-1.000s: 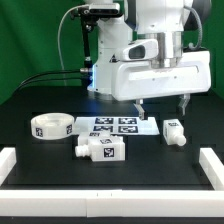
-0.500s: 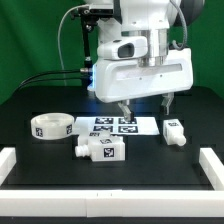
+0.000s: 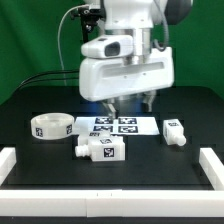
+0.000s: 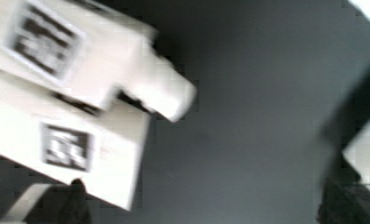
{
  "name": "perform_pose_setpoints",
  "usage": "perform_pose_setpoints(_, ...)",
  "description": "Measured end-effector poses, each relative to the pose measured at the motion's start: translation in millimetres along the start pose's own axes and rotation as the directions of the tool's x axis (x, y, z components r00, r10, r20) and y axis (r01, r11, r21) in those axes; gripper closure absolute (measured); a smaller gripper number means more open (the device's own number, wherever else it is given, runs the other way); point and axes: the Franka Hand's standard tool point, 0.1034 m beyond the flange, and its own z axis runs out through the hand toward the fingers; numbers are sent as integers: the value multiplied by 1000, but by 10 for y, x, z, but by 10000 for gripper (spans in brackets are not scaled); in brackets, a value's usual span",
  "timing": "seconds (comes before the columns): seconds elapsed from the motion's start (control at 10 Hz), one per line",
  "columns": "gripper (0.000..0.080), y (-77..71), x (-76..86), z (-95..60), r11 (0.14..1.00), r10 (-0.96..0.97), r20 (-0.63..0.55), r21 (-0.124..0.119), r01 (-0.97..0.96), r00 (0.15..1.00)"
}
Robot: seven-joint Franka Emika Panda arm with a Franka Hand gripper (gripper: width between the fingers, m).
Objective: Assemble stool
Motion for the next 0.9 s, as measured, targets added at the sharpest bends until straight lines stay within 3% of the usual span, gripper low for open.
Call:
perform_pose_setpoints(0.1, 150, 147, -143, -14, 999, -49, 0, -9, 49, 999)
perform_pose_setpoints(0.2, 150, 199, -199, 9, 998, -62, -2, -15, 62, 998)
perform_pose_setpoints(0.6, 150, 189, -197, 16, 999, -50, 0, -13, 50, 999)
perform_pose_setpoints(0.8, 150, 325, -479, 3, 987, -160, 39, 28, 159, 986)
perform_pose_setpoints(0.9, 150, 351, -548, 0, 979, -205, 55, 22, 204, 977)
